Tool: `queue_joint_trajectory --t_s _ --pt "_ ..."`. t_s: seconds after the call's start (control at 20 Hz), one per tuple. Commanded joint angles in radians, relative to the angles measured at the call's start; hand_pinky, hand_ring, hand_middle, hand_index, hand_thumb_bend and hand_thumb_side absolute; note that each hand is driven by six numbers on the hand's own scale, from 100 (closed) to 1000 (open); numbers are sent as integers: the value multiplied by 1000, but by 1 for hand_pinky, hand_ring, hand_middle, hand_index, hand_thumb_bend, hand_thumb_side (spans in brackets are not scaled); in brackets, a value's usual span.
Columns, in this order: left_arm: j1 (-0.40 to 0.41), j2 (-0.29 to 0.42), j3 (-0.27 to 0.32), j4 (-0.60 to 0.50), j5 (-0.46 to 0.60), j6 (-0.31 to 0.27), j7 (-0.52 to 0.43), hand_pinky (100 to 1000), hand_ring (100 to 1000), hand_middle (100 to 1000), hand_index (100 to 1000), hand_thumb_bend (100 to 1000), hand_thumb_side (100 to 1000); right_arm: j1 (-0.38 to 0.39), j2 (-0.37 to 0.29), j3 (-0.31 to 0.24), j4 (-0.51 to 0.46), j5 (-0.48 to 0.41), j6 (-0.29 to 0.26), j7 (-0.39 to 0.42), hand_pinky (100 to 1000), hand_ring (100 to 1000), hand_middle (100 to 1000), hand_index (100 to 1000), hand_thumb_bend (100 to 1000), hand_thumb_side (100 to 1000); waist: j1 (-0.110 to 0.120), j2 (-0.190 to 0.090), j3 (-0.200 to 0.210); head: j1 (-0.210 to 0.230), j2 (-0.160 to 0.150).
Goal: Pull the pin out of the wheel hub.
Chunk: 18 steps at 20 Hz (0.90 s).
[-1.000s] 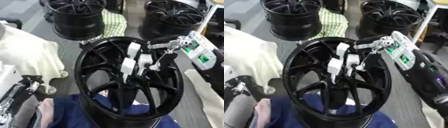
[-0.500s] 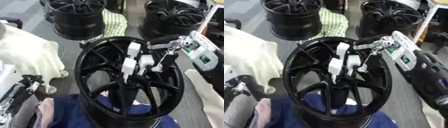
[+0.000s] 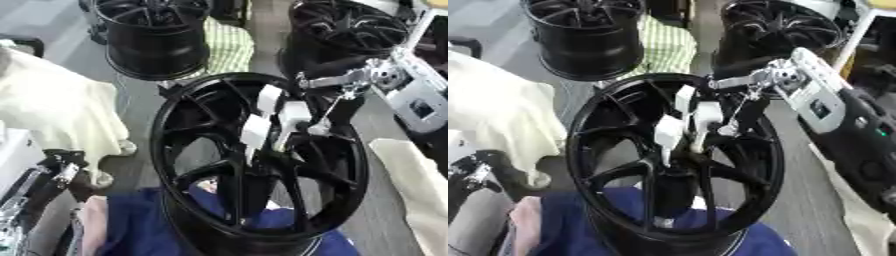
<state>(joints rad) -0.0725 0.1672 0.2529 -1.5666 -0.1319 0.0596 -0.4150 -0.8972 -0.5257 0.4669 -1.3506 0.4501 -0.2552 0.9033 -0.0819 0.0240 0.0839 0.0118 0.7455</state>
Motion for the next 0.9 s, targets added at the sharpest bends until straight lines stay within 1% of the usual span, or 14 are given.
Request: queue_joint_trajectory --t_s 0.05,0.3,0.5,0.6,0.7,0.8,0.9 --pt "-14 7 -5 -20 -3 -1 -5 503 825 629 783 187 544 -34 -36 -17 -26 -5 1 4 349 440 450 742 100 100 4 -11 1 -4 1" --pt "-13 10 -5 -20 -4 1 -6 503 826 629 783 185 544 -52 -68 -16 -48 -22 5 4 353 444 454 742 100 100 -1 -14 -3 -2 3" --pt "-9 15 -2 -20 -6 3 -5 503 826 629 783 186 545 -56 -135 -32 -96 -70 21 4 347 438 451 741 100 100 -8 -20 -15 11 5" --pt "-7 19 2 -19 -7 3 -2 503 826 630 783 186 545 -49 -179 -49 -131 -105 36 4 344 435 447 740 100 100 -11 -22 -23 20 5" --pt "-6 22 6 -20 -6 3 2 503 826 630 783 186 546 -28 -239 -78 -173 -142 54 3 341 432 444 740 100 100 -13 -23 -31 31 3" --pt "-6 26 9 -20 -5 3 6 503 826 630 784 186 545 14 -312 -114 -227 -172 75 -6 346 435 447 743 100 100 -14 -22 -36 40 -1" --pt "-7 29 12 -20 -3 2 9 503 827 630 784 185 546 85 -396 -164 -288 -197 98 -34 350 437 448 744 100 101 -14 -20 -40 47 -8"
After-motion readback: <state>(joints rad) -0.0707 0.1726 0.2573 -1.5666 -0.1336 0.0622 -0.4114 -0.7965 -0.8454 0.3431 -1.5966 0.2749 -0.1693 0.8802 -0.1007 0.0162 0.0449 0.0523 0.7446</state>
